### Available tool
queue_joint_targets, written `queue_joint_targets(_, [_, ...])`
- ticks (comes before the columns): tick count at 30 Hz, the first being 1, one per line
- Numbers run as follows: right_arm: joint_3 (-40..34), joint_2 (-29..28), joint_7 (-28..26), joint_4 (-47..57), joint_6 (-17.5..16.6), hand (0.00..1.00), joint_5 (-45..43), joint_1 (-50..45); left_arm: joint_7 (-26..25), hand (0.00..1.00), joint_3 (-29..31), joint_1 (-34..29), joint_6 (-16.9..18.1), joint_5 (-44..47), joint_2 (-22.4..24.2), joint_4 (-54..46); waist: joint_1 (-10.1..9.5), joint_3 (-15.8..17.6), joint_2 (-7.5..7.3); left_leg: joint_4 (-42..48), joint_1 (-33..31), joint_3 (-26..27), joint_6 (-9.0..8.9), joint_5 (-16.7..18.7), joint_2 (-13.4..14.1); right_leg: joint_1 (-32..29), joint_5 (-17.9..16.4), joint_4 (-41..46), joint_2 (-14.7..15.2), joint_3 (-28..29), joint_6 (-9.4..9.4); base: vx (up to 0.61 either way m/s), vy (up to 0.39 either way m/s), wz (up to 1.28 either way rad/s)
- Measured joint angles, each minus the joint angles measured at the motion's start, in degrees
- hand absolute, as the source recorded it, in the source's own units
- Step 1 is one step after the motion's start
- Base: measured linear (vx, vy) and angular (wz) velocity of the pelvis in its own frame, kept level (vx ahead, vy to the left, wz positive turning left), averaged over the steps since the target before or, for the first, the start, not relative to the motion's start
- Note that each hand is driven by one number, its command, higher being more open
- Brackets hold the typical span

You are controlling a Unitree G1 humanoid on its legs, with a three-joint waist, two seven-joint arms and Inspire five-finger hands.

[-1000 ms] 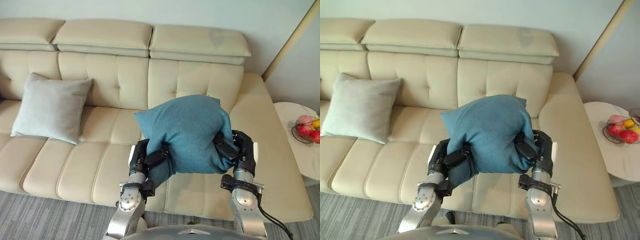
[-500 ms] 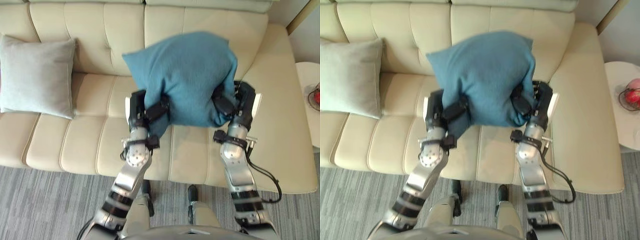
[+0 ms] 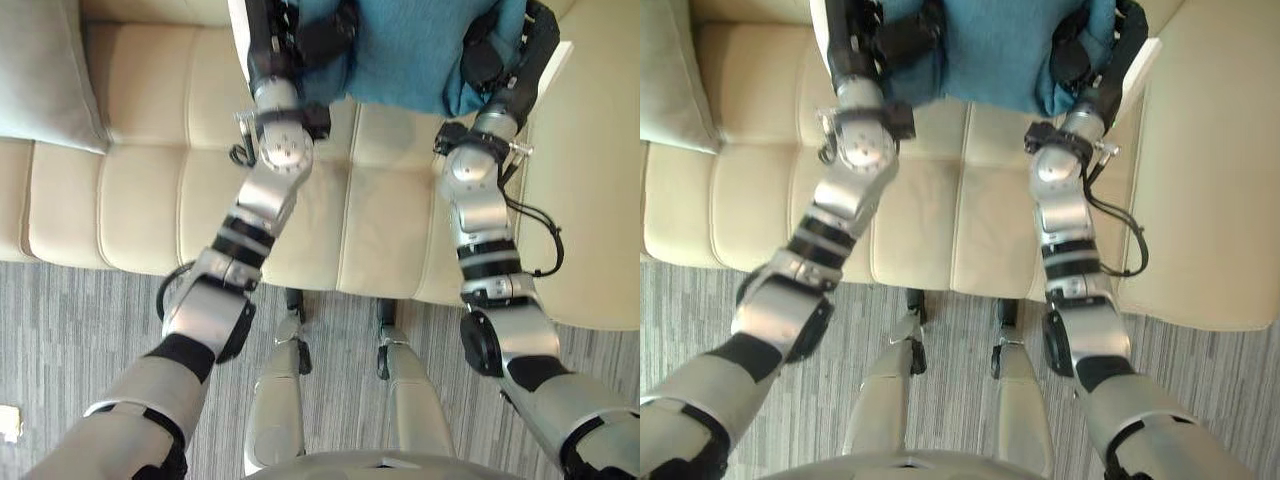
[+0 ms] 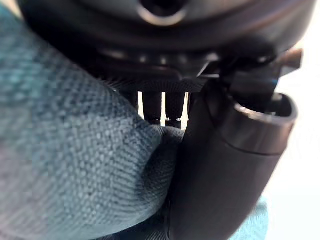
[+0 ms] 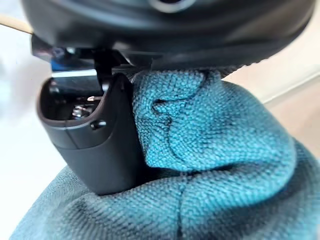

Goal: Pick up cushions and gather them together orderly.

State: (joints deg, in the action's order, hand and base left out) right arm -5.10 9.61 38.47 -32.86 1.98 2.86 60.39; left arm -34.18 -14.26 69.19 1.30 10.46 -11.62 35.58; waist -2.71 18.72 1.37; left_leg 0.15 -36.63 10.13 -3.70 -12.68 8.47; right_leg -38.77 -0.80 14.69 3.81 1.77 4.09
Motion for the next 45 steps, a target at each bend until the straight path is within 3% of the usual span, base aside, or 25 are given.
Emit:
queue_joint_targets(4, [-0.29, 0.75, -2.28, -5.75, 0.49, 1.0, -3.14, 5.21, 3.78, 1.0, 1.88, 1.99, -0.05, -0.06, 0.13, 6.55, 0.12, 1.88, 0.25, -0.11, -2.77, -0.69, -0.25, -0.81, 0.87, -2.41, 0.92, -0.26, -0.69, -0.58, -0.24, 0.04, -0.042, 0.03])
queue_joint_targets(6, [-0.1, 2.15, -4.78, -6.59, 0.64, 1.0, -4.53, 6.53, 6.24, 1.0, 3.53, 1.93, -0.19, -1.97, 0.35, 8.83, 0.17, 4.75, 0.33, -0.45, -3.54, -1.42, -0.74, -1.55, 1.2, -2.84, 1.18, -0.29, -0.99, -1.4, -0.44, 0.05, -0.033, 0.08])
queue_joint_targets(9, [-0.01, 2.07, -5.8, -6.62, 1.0, 1.0, -5.9, 6.44, 7.43, 1.0, 5.02, 0.05, 0.4, -2.18, 0.95, 8.83, 0.25, 6.3, 0.32, -1.94, -3.97, -1.74, -1.6, -2.5, 1.48, -3.9, 1.33, -0.11, -1.46, -1.95, -0.66, 0.07, -0.027, 0.03])
queue_joint_targets(11, [0.05, 1.36, -6.04, -5.35, 1.02, 1.0, -7.18, 4.55, 8.17, 1.0, 7.42, -5.23, 2.43, -2.39, 2.4, 5.97, 0.43, 6.32, 0.32, -1.97, -3.49, -1.56, -1.6, -2.5, 1.65, -3.87, 1.33, 0.3, -1.43, -1.72, -0.66, 0.08, -0.031, -0.07])
queue_joint_targets(16, [-0.01, -1.33, -6.06, 5.45, 0.5, 1.0, -6.71, -9.27, 8.6, 1.0, 8.9, -17.35, 4.45, -5.3, 6.83, 1.57, 0.5, 6.31, 0.32, -1.96, 0.01, -1.42, -1.61, -2.49, 1.68, -0.51, 1.18, 0.52, -1.36, -1.87, -0.76, 0.1, -0.021, 0.0])
queue_joint_targets(23, [0.09, -4.87, -8.21, 14.3, -0.38, 1.0, -2.16, -23.55, 9.82, 1.0, 8.79, -27.26, 2.39, -6.48, 7.02, -0.69, 0.51, 6.29, 0.31, -3.61, 3.01, -1.68, -1.75, -2.57, 1.22, 0.12, -1.32, 3.97, -1.14, -2.45, -1.31, 0.04, -0.035, 0.02])
queue_joint_targets(30, [0.1, -5.44, -10.58, 22.14, -1.03, 1.0, 0.66, -39.37, 10.51, 1.0, 8.4, -40.05, 1.79, -6.39, 7.14, -9.32, 0.1, 5.38, -0.17, -4.55, 8.43, -3.07, -1.98, -2.72, 0.19, 4.11, -4.39, 7.95, 0.13, -3.87, -1.25, 0.03, -0.09, 0.14])
queue_joint_targets(34, [0.17, -6.68, -14.33, 22.5, -1.1, 1.0, 1.8, -50.01, 13.24, 1.0, 8.37, -48.61, 2.04, -5.33, 7.63, -11.89, 0.11, 3.09, -0.91, -5.02, 13.61, -3.17, -1.74, -1.82, -0.4, 9.35, -5.85, 7.81, 0.74, -4.39, -1.0, 0.07, -0.091, 0.08])
queue_joint_targets(38, [0.35, -8.04, -18.55, 21.65, -1.11, 1.0, 2.31, -60.87, 18.13, 1.0, 8.48, -59.53, 2.11, -2.41, 8.09, -11.89, 0.17, -1.46, -1.32, -5.02, 18.39, -3.1, -1.81, 0.19, -0.61, 14.85, -7.04, 6.06, 0.93, -4.62, -0.69, 0.1, -0.065, 0.01])
queue_joint_targets(40, [-0.1, -8.43, -22.01, 16.7, -1.69, 1.0, 2.75, -66.99, 21.79, 1.0, 9.02, -68.29, 2.11, -1.95, 8.33, -10.77, 0.17, -5.33, -1.56, -4.9, 22.12, -3.04, -1.87, 1.71, -0.62, 20.02, -7.29, 3.46, 0.91, -5.01, -0.63, 0.11, -0.029, 0.02])
queue_joint_targets(45, [-1.83, -9.82, -25.78, 2.66, -2.02, 1.0, 2.73, -70.6, 25.81, 1.0, 12.57, -73.95, 1.82, -2.91, 9.35, -0.36, 0.27, -10.69, -2.07, -4.58, 27.24, -3.03, -2.14, 3.8, -0.79, 26.92, -7.2, -0.34, 0.81, -5.55, -0.46, 0.08, 0.009, 0.03])
